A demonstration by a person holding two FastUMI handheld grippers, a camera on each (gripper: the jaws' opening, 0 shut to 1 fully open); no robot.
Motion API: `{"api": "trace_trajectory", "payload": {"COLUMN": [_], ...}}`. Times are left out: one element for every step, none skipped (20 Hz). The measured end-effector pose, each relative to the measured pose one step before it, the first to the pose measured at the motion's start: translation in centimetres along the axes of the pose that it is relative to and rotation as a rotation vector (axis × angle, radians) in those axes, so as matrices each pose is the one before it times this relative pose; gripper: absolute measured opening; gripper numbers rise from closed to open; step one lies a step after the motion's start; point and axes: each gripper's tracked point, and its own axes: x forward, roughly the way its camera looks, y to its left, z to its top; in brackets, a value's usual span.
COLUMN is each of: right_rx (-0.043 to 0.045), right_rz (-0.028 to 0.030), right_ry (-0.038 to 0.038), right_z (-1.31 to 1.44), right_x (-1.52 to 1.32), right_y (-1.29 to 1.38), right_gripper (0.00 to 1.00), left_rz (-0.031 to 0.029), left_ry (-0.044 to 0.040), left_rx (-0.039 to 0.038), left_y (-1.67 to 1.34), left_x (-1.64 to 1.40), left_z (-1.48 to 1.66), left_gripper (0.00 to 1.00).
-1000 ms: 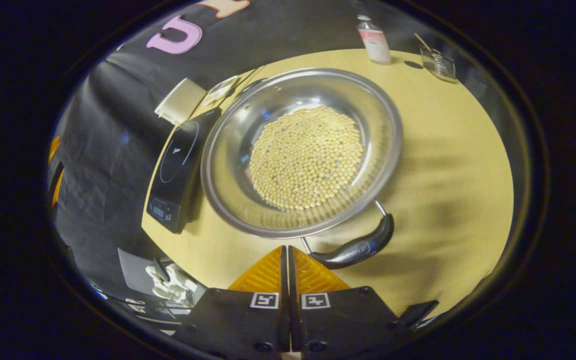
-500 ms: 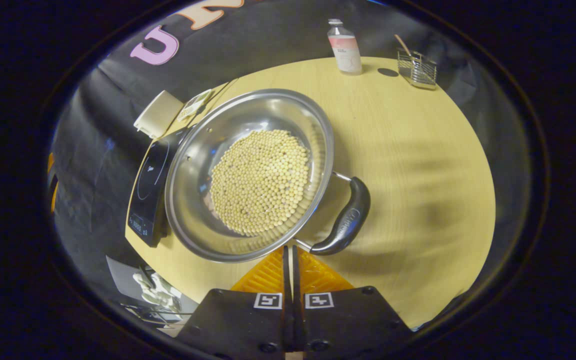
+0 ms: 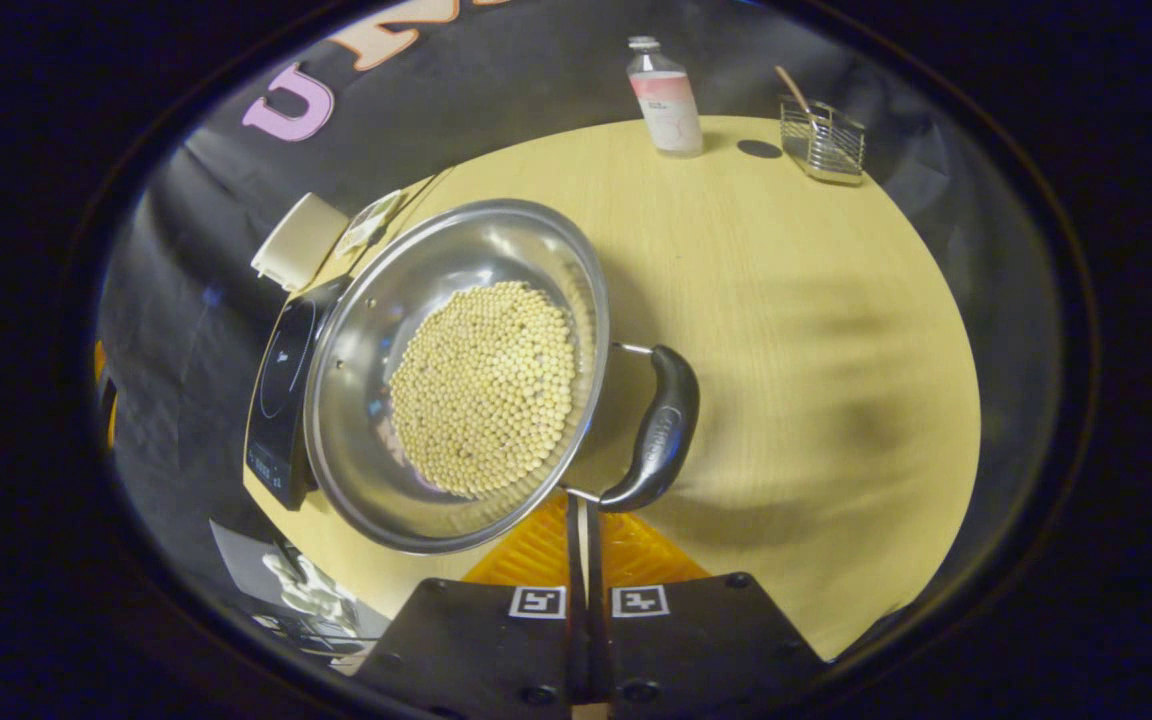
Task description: First push the handle of the pot to place it horizontally, then grasp the pot with both hands and set it on the induction cooktop.
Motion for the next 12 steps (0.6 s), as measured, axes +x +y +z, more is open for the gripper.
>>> {"api": "trace_trajectory", "payload": {"right_rx": [0.00348, 0.00430, 0.00526, 0.00347, 0.00517, 0.00867, 0.01088, 0.00915, 0.00502, 0.00340, -0.00032, -0.00045], "right_rz": [-0.00107, -0.00139, -0.00210, -0.00245, -0.00496, -0.00213, -0.00015, -0.00221, -0.00084, -0.00175, -0.00213, -0.00150], "right_ry": [-0.00265, -0.00488, -0.00491, -0.00652, -0.00803, -0.00661, -0.00666, -0.00699, -0.00541, -0.00493, -0.00523, -0.00482], "right_z": [0.226, 0.317, 0.255, 0.304, 0.457, 0.368, 0.467, 0.331, 0.339, 0.301, 0.293, 0.324], "right_x": [0.018, 0.179, 0.029, 0.034, 0.142, 0.162, 0.108, 0.112, 0.148, 0.048, 0.150, 0.099], "right_y": [-0.131, -0.143, -0.151, -0.158, -0.286, -0.186, -0.198, -0.184, -0.156, -0.108, -0.090, -0.101], "right_gripper": [0.02, 0.03, 0.03, 0.03, 0.03, 0.00, 0.00, 0.00, 0.02, 0.00, 0.02, 0.00], "left_rz": [-0.00189, -0.00182, -0.00229, -0.00201, -0.00292, -0.00459, -0.00465, -0.00613, -0.00464, -0.00584, -0.00559, -0.00354], "left_ry": [0.00360, 0.00368, 0.00300, 0.00547, 0.00535, 0.00608, 0.00566, 0.00541, 0.00671, 0.00777, 0.00824, 0.00893], "left_rx": [0.00170, 0.00150, 0.00144, 0.00172, 0.00157, 0.00219, 0.00294, 0.00382, 0.00356, 0.00310, 0.00390, 0.00218], "left_y": [-0.140, -0.182, -0.158, -0.189, -0.133, -0.266, -0.227, -0.246, -0.229, -0.234, -0.242, -0.095], "left_x": [0.002, 0.119, 0.056, 0.112, 0.086, 0.138, 0.193, 0.183, 0.309, 0.386, 0.449, 0.583], "left_z": [-0.202, -0.151, -0.250, -0.144, -0.189, -0.219, -0.282, -0.181, -0.402, -0.375, -0.484, -0.424], "left_gripper": [0.96, 0.96, 0.96, 0.96, 0.96, 0.96, 0.96, 0.96, 0.96, 0.96, 0.96, 0.96]}}
